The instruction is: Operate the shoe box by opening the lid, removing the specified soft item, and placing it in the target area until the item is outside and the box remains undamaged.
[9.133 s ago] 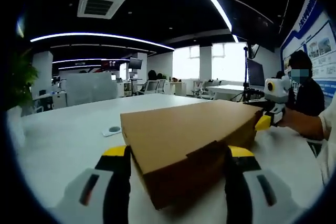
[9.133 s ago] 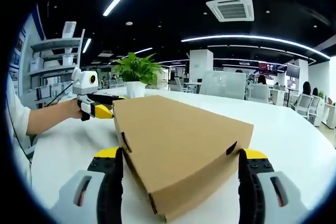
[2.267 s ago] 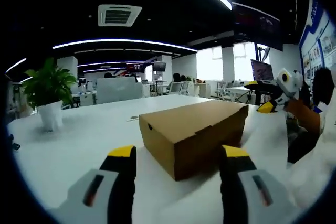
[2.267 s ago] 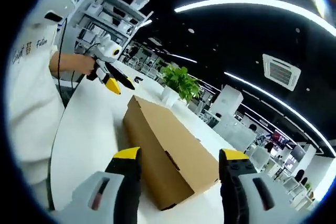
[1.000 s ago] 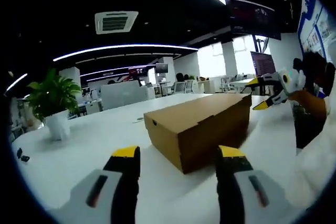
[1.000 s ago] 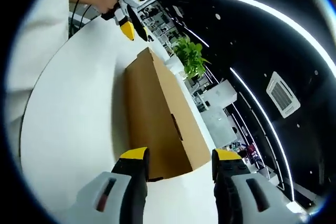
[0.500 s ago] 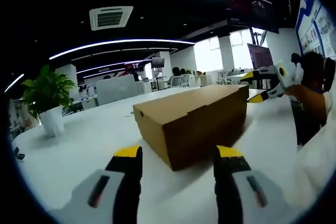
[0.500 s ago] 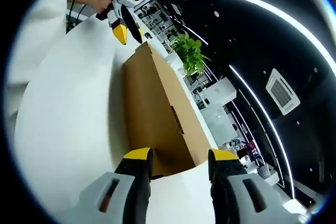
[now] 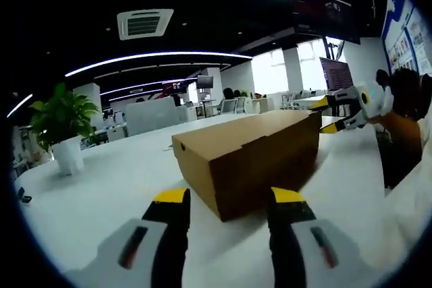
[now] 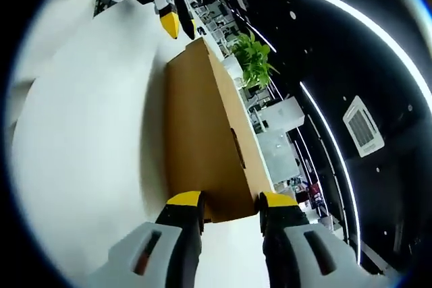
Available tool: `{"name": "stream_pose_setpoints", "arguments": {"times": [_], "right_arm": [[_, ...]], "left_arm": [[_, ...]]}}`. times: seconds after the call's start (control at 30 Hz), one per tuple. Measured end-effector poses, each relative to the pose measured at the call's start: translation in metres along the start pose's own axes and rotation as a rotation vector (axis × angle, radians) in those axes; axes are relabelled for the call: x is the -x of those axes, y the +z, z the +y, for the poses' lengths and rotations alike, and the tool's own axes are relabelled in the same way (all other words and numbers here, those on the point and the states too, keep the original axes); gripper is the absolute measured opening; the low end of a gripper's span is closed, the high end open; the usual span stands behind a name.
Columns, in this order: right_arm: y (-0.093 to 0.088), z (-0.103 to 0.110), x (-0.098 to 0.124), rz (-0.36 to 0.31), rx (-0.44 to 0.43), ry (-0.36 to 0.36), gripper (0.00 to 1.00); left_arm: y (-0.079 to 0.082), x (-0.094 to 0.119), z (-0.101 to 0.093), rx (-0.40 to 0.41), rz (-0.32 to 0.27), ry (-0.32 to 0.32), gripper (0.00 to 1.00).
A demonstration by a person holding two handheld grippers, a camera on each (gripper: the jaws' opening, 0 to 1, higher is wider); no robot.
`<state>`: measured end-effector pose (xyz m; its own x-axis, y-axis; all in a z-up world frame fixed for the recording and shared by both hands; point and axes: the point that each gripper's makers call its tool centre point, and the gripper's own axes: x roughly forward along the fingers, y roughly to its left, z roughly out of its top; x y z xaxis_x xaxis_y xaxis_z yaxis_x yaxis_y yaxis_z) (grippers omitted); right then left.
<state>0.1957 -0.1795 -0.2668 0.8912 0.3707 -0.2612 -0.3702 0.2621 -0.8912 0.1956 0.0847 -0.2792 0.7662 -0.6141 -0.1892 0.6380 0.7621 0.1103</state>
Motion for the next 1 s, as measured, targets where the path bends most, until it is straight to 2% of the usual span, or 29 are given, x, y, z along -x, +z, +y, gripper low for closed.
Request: {"name": "stream_pose_setpoints", "arguments": {"times": [0.07, 0.17, 0.23, 0.33, 0.47, 0.6, 0.8, 0.87, 0.97, 1.0], "right_arm": [[0.0, 0.0, 0.0, 0.012, 0.011, 0.002, 0.32], [0.001, 0.0, 0.0, 0.016, 0.009, 0.004, 0.32], [0.001, -0.001, 0.001, 0.006, -0.003, 0.006, 0.32], [0.002, -0.001, 0.002, 0.003, -0.004, 0.007, 0.32], [0.002, -0.002, 0.002, -0.003, -0.007, 0.012, 0.32], [0.002, -0.002, 0.002, 0.004, -0.007, 0.015, 0.32], [0.002, -0.002, 0.002, -0.001, -0.006, 0.011, 0.32], [0.002, -0.002, 0.002, -0.002, -0.008, 0.012, 0.32], [0.001, -0.002, 0.002, -0.003, -0.008, 0.015, 0.32], [0.001, -0.002, 0.002, -0.002, -0.008, 0.016, 0.32]], "left_arm": [[-0.003, -0.002, -0.006, -0.001, 0.011, -0.011, 0.47], [-0.006, -0.006, -0.005, -0.027, 0.027, 0.004, 0.46], [-0.001, -0.01, -0.003, -0.001, 0.008, -0.002, 0.43], [0.006, -0.013, -0.005, 0.036, -0.018, -0.025, 0.32], [0.006, -0.014, -0.003, 0.054, -0.007, -0.02, 0.31], [0.001, -0.014, -0.003, -0.028, 0.011, -0.001, 0.3], [0.005, -0.015, 0.002, -0.062, -0.003, 0.038, 0.26], [0.004, -0.017, 0.004, -0.153, 0.011, 0.055, 0.24], [0.003, -0.019, 0.01, -0.335, 0.052, 0.138, 0.23], [0.004, -0.02, 0.006, -0.393, 0.05, 0.144, 0.22]]}}
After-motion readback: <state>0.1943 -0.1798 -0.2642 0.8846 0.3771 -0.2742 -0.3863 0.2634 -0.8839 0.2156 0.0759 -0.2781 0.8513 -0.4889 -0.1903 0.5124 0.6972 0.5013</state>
